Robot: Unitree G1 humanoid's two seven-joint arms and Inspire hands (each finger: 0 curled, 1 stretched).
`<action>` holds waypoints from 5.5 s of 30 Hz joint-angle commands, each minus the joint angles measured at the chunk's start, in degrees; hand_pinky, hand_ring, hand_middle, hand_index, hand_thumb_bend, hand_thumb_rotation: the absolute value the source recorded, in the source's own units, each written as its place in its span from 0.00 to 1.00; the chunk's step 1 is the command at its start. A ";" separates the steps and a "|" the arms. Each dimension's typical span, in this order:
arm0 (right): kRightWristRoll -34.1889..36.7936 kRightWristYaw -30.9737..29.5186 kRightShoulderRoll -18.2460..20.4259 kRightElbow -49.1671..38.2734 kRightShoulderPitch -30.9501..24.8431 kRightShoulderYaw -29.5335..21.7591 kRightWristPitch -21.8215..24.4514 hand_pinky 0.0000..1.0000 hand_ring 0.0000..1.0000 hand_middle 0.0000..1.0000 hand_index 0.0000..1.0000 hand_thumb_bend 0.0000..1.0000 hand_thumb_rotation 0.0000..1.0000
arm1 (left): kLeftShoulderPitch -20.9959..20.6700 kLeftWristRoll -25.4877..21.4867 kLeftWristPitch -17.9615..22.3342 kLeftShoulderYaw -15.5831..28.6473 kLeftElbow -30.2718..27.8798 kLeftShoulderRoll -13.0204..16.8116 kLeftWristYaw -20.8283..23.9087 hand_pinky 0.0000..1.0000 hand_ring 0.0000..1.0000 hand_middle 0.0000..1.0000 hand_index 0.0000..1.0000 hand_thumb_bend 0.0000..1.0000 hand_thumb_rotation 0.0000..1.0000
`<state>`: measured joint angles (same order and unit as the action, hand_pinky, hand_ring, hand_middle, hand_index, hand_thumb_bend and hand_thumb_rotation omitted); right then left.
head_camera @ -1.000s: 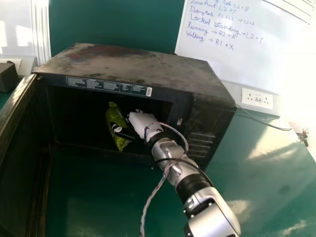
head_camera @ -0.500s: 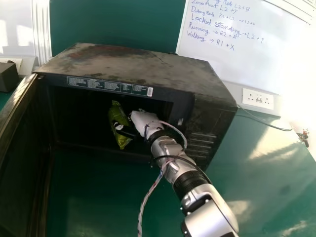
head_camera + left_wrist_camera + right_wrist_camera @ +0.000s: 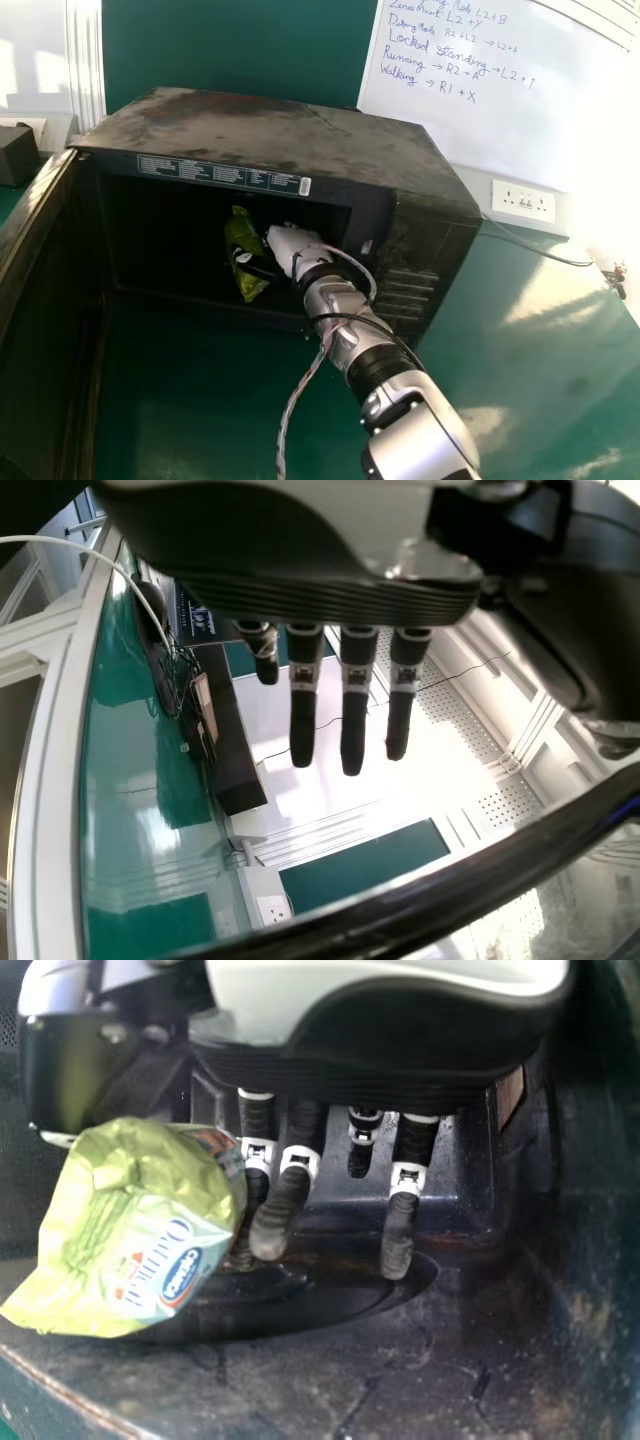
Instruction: Put biscuit inside oven
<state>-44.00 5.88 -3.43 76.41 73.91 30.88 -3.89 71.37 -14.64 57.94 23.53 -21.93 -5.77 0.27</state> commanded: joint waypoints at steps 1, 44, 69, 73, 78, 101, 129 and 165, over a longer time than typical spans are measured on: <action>0.46 -0.13 -0.60 1.21 0.59 -0.03 1.20 0.39 0.47 0.14 0.14 0.41 0.00 | 1.98 -0.76 1.02 -0.79 0.54 -4.65 -0.17 0.65 0.74 0.74 0.76 0.71 0.62; 4.15 1.66 -0.14 2.36 -1.92 -3.38 0.33 0.15 0.44 0.27 0.41 0.49 0.00 | 4.35 -7.07 2.06 -5.41 0.41 -1.76 -3.18 0.72 0.73 0.76 0.80 0.68 0.61; 5.13 2.29 0.62 2.14 -2.23 -3.79 -0.57 0.58 0.78 0.84 0.83 1.00 0.43 | 5.69 -8.65 0.02 -6.04 -1.03 -2.53 -6.95 0.75 0.73 0.76 0.77 0.70 0.61; 4.98 2.61 0.59 2.13 -2.30 -3.65 -0.67 0.57 0.78 0.83 0.83 1.00 0.45 | 5.46 -8.03 0.03 -5.64 -0.72 -2.67 -6.66 0.74 0.70 0.73 0.78 0.69 0.61; 5.52 2.32 0.41 2.01 -2.63 -4.25 -1.34 0.57 0.78 0.83 0.82 0.99 0.46 | 5.25 -8.58 0.43 -5.73 -0.16 -2.28 -6.92 0.76 0.76 0.78 0.80 0.69 0.62; 5.75 8.27 -2.14 -1.22 -6.57 -3.79 -12.25 0.59 0.78 0.81 0.81 0.95 0.45 | 4.56 -8.97 0.60 -5.48 0.49 -1.74 -7.29 0.67 0.77 0.83 0.79 0.68 0.69; 10.11 6.05 -13.10 -25.88 -22.20 -9.13 -20.61 0.60 0.77 0.81 0.81 0.93 0.45 | 3.61 -9.40 -0.98 -4.98 0.19 -1.33 -7.08 0.77 0.72 0.81 0.79 0.69 0.73; 42.57 -22.21 -16.32 -76.34 -60.25 -21.90 -22.78 0.59 0.77 0.80 0.82 0.97 0.45 | 1.51 -8.87 -0.42 -3.03 1.64 -1.50 -7.81 0.74 0.82 0.86 0.83 0.64 0.95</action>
<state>-3.88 -15.31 -20.20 1.88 15.37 9.69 -27.82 73.38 -23.64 56.90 19.59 -20.37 -5.48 -7.46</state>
